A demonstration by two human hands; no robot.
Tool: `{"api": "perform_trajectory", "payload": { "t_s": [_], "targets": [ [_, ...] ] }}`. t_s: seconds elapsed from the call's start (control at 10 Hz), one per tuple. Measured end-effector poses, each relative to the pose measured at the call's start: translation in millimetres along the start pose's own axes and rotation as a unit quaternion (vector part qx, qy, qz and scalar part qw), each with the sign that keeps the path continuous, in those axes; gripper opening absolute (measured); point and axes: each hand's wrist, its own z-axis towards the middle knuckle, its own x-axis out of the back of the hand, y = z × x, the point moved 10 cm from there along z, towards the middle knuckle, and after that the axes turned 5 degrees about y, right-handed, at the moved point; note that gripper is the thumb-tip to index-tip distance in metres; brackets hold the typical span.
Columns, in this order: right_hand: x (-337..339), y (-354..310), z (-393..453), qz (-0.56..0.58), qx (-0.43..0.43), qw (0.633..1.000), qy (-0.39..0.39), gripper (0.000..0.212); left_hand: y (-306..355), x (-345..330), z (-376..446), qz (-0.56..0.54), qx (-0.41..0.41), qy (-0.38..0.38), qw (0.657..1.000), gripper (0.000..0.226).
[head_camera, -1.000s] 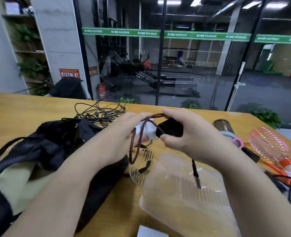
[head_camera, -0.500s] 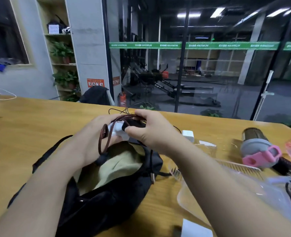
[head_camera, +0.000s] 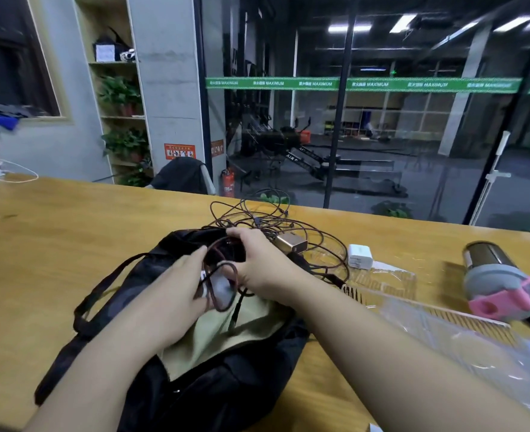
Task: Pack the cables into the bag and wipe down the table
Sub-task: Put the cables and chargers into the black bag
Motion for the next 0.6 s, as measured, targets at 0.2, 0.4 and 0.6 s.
{"api": "perform_trajectory", "payload": {
  "t_s": [0.2, 0.4, 0.6],
  "targets": [
    [-10, 13, -18, -0.107, 0.0, 0.99, -0.095, 0.081, -20, -30, -12, 0.029, 0.017, -0.05, 0.998, 0.063],
    [-32, 31, -28, -0.177, -0.005, 0.973, -0.149, 0.085, -37, -49, -22, 0.052, 0.019, -0.07, 0.996, 0.061],
    [-41, 49, -34, -0.185, -0.031, 0.963, -0.192, 0.103, -46, -59, -33, 0.003, 0.027, -0.089, 0.996, 0.066]
  ]
}}
